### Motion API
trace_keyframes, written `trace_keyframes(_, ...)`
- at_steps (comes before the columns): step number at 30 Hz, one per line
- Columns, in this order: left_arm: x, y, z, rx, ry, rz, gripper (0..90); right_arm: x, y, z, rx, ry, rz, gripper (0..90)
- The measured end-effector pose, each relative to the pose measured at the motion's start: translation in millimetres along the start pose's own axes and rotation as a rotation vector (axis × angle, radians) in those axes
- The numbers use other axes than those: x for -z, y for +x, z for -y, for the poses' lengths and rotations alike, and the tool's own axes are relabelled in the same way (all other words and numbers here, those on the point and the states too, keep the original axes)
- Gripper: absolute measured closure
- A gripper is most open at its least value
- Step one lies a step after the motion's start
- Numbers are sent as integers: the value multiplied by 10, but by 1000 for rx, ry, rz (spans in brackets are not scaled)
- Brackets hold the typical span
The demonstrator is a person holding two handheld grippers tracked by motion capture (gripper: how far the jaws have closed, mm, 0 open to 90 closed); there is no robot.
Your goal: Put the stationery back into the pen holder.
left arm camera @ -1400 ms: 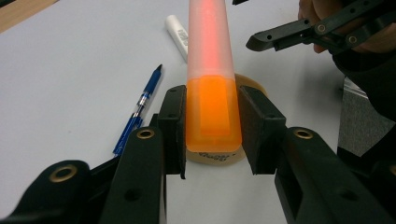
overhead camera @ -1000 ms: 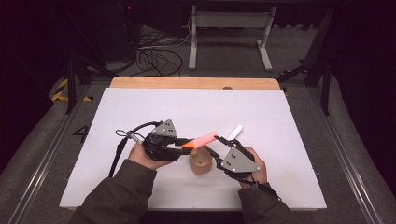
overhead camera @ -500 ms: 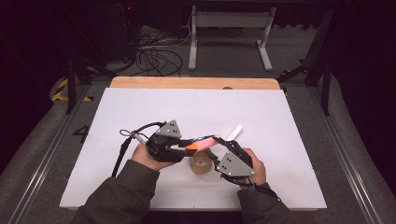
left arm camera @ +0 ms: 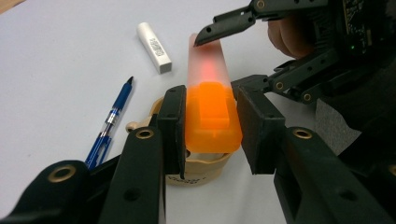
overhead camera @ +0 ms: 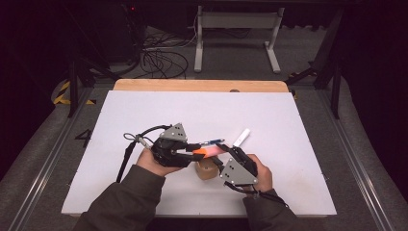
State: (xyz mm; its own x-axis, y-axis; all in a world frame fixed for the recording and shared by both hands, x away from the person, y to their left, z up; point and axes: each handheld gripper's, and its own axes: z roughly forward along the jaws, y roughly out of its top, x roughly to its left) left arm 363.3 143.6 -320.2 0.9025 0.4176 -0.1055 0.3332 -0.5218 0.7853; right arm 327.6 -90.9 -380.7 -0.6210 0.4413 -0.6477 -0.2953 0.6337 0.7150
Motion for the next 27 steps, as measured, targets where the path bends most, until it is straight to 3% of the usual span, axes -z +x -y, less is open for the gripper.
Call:
trace_keyframes(13, -2, 21, -6, -2, 5, -3, 644, -72, 101, -1, 60, 22, -45, 690)
trace_keyframes(27, -5, 41, -16, -5, -32, -4, 632, -50, 115, -15, 103, 17, -2, 755)
